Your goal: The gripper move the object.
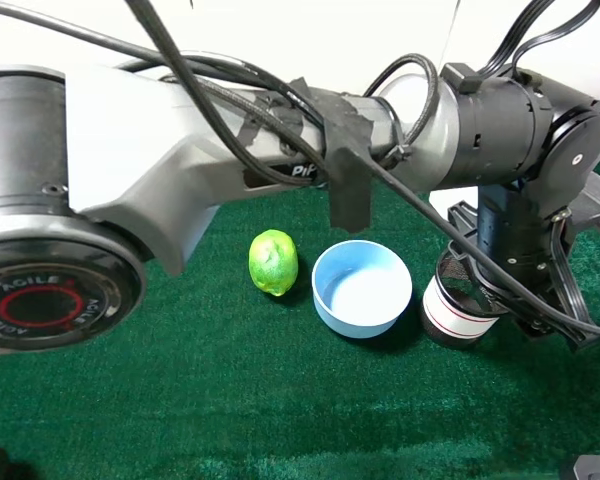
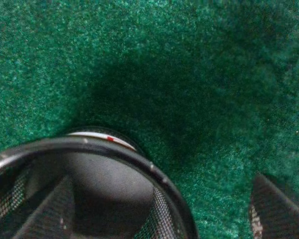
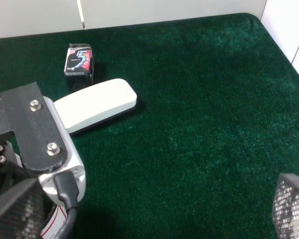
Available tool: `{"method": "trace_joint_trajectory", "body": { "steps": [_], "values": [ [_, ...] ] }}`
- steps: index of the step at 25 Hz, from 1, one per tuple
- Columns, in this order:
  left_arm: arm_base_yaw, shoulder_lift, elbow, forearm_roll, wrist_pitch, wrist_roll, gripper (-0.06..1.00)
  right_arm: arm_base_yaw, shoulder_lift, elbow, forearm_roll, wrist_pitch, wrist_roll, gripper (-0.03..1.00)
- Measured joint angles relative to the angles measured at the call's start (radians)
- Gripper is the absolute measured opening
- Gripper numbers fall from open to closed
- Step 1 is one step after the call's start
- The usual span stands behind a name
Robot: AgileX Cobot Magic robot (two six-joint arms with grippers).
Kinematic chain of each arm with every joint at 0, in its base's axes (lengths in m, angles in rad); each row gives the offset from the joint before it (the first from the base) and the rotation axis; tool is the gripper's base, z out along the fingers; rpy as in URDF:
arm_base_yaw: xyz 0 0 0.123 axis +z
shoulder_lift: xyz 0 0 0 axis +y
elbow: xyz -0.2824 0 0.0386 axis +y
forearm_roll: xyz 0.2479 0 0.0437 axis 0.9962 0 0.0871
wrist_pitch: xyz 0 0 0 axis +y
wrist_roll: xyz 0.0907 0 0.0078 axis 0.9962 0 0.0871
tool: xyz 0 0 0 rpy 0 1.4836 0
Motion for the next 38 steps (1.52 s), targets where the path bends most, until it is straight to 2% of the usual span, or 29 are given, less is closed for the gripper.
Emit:
{"method": "trace_joint_trajectory", "body": {
  "steps": [8, 13, 18, 20, 23, 38],
  "values": [
    [0.0, -0.005, -0.095, 0.03, 0.073, 0.0, 0.76, 0.0, 0.0, 0.0, 0.001, -0.005, 0.0, 0.69],
    [0.0, -0.005, -0.178, 0.097, 0.188, -0.017, 0.77, 0.0, 0.0, 0.0, 0.012, -0.03, 0.001, 0.69],
    [0.002, -0.004, -0.269, 0.173, 0.315, -0.023, 0.83, 0.0, 0.0, 0.0, 0.027, -0.055, 0.005, 0.69],
    [0.006, -0.004, -0.297, 0.193, 0.316, -0.022, 0.85, 0.0, 0.0, -0.001, 0.027, -0.069, 0.006, 0.69],
    [0.03, -0.009, -0.331, 0.195, 0.316, -0.027, 0.85, 0.0, 0.0, 0.001, 0.008, -0.018, 0.002, 0.69],
    [0.142, -0.093, -0.336, 0.197, 0.317, -0.027, 0.85, 0.0, 0.0, 0.001, 0.005, -0.014, 0.001, 0.69]
  ]
}}
